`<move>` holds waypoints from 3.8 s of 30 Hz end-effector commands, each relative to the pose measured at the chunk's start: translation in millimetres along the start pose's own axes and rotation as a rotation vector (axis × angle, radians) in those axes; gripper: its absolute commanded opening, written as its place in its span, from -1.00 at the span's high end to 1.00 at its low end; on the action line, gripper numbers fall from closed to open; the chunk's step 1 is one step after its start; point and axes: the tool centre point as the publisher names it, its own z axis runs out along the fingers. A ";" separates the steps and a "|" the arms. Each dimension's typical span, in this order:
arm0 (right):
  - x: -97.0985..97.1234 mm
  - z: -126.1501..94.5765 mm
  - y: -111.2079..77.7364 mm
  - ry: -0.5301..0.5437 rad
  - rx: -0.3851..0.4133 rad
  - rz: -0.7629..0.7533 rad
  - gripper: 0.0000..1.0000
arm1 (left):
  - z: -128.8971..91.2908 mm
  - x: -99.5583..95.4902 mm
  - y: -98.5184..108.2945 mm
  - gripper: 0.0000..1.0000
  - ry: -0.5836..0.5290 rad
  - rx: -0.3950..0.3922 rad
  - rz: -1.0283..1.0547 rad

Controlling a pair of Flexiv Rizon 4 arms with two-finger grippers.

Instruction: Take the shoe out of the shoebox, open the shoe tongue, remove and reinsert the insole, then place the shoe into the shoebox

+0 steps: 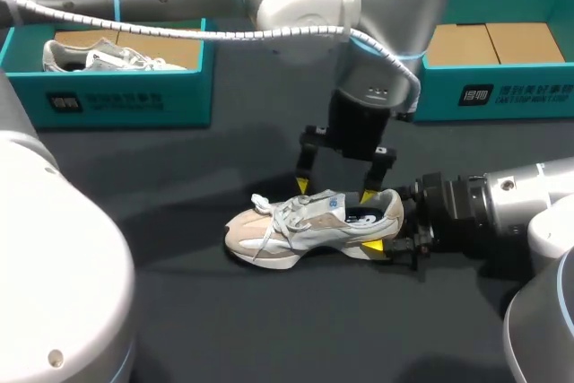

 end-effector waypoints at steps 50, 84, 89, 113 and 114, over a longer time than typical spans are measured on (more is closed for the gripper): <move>1.0 -0.4 0.8 -0.003 0.003 0.000 1.00 | 23.1 -13.4 3.3 0.08 -0.297 -0.044 0.001; 1.0 -0.4 0.8 -0.003 0.003 0.000 1.00 | 1.1 -43.1 12.5 1.00 -0.092 -0.034 0.052; 1.0 -0.4 0.8 -0.003 0.003 0.000 1.00 | -3.0 -55.7 15.8 1.00 0.008 -0.006 0.033; 1.0 -0.4 0.8 -0.003 0.003 0.000 1.00 | 20.5 -112.1 18.9 1.00 0.113 0.073 0.078; 1.0 -0.4 0.8 -0.003 0.003 0.000 1.00 | 23.5 -114.4 17.9 1.00 0.111 0.075 0.080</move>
